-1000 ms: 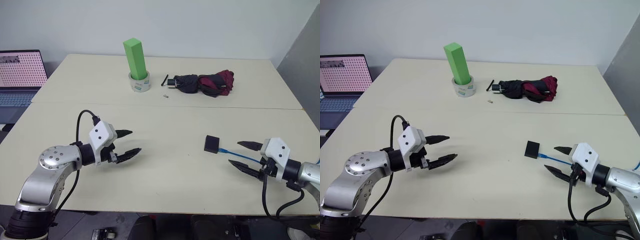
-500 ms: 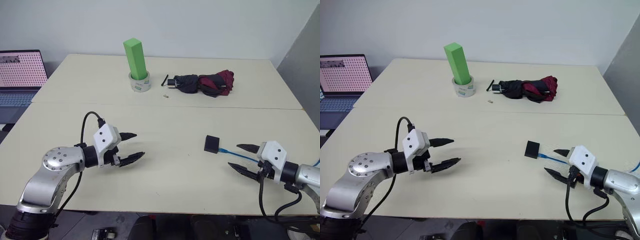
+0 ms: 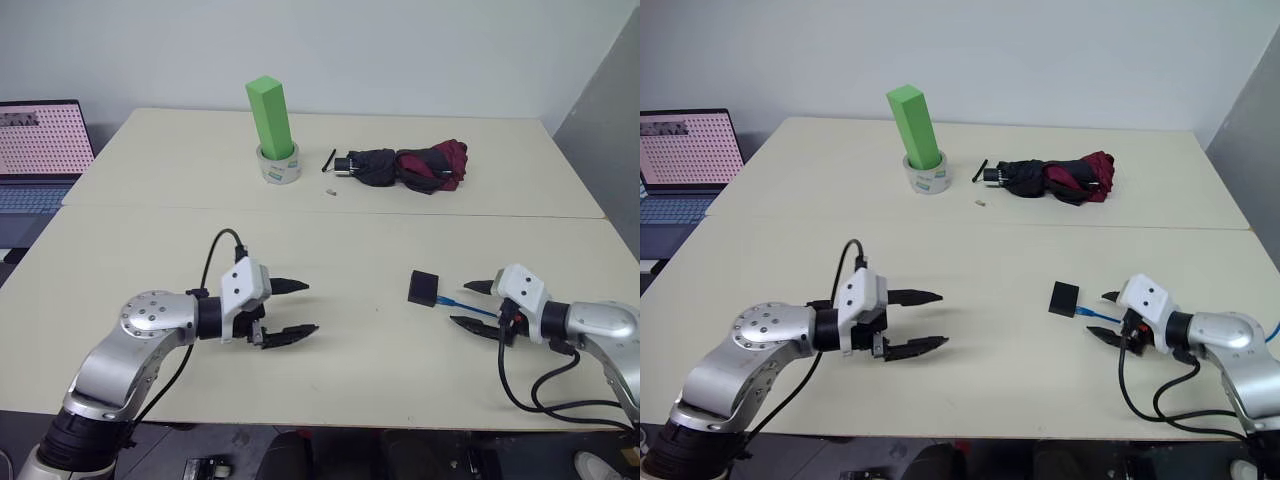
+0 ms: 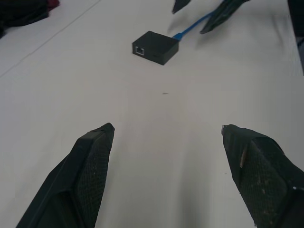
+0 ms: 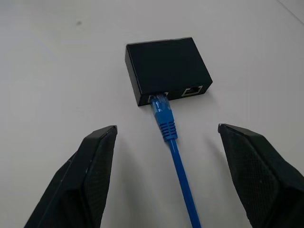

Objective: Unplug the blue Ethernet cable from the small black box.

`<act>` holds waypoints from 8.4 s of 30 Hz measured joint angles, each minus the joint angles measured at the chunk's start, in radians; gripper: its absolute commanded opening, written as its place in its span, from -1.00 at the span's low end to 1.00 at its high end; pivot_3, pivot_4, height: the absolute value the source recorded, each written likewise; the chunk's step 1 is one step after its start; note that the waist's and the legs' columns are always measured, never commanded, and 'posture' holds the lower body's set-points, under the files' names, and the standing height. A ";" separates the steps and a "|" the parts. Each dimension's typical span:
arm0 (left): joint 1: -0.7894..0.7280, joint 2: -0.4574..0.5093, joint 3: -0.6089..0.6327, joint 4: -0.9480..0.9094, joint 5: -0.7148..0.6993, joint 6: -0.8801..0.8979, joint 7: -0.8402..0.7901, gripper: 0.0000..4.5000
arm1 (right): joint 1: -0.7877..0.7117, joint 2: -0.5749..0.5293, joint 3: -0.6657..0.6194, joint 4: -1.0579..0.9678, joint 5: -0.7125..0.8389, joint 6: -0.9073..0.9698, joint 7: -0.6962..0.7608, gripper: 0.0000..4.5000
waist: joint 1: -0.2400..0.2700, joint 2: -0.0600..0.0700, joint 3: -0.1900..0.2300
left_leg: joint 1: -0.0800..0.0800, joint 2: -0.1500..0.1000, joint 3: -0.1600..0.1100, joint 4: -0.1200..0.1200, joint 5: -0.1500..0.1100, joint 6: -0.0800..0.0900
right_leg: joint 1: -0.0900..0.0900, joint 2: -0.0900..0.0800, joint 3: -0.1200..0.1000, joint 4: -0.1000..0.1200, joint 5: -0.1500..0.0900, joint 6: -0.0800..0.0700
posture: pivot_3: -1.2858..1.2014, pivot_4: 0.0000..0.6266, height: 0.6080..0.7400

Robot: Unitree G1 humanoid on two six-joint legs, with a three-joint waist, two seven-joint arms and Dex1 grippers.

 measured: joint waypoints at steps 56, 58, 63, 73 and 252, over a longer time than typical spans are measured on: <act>-0.212 -0.371 0.115 0.249 -0.437 0.466 0.199 -0.15 | -0.362 0.148 0.260 0.089 -0.377 -0.790 -0.040 -0.97 | -0.003 0.000 0.000 | -0.001 0.001 -0.001 0.002 0.001 -0.002 | -0.001 0.000 -0.001 0.002 0.000 0.000 | 0.03 -0.52 1.00; -0.212 -0.371 0.119 0.252 -0.437 0.466 0.201 -0.35 | -0.362 0.151 0.260 0.089 -0.382 -0.794 -0.043 -0.97 | -0.003 0.000 0.000 | -0.001 0.001 -0.001 0.002 0.001 -0.002 | -0.001 0.000 -0.001 0.002 0.000 0.000 | 0.03 -0.52 1.00; -0.212 -0.371 0.121 0.255 -0.437 0.466 0.200 -0.65 | -0.363 0.156 0.260 0.090 -0.392 -0.805 -0.051 -0.97 | -0.003 0.000 0.000 | -0.001 0.001 -0.001 0.002 0.001 -0.002 | -0.001 0.000 -0.001 0.002 0.000 0.000 | 0.03 -0.52 1.00; -0.228 -0.350 0.117 0.273 -0.432 0.465 0.190 -0.65 | -0.385 0.139 0.270 0.080 -0.374 -0.806 -0.013 -0.21 | -0.002 0.000 0.000 | -0.001 0.001 -0.001 0.002 0.001 -0.002 | -0.001 0.000 -0.001 0.002 0.000 0.000 | 0.03 -0.52 1.00; 0.009 -0.320 0.216 0.542 0.258 -0.380 0.568 0.67 | -0.259 0.285 0.150 -0.234 0.148 0.320 -0.236 1.00 | -0.004 0.000 0.000 | -0.003 0.001 -0.001 -0.001 0.001 -0.002 | -0.004 -0.001 -0.002 0.001 0.000 0.000 | 0.03 -0.52 1.00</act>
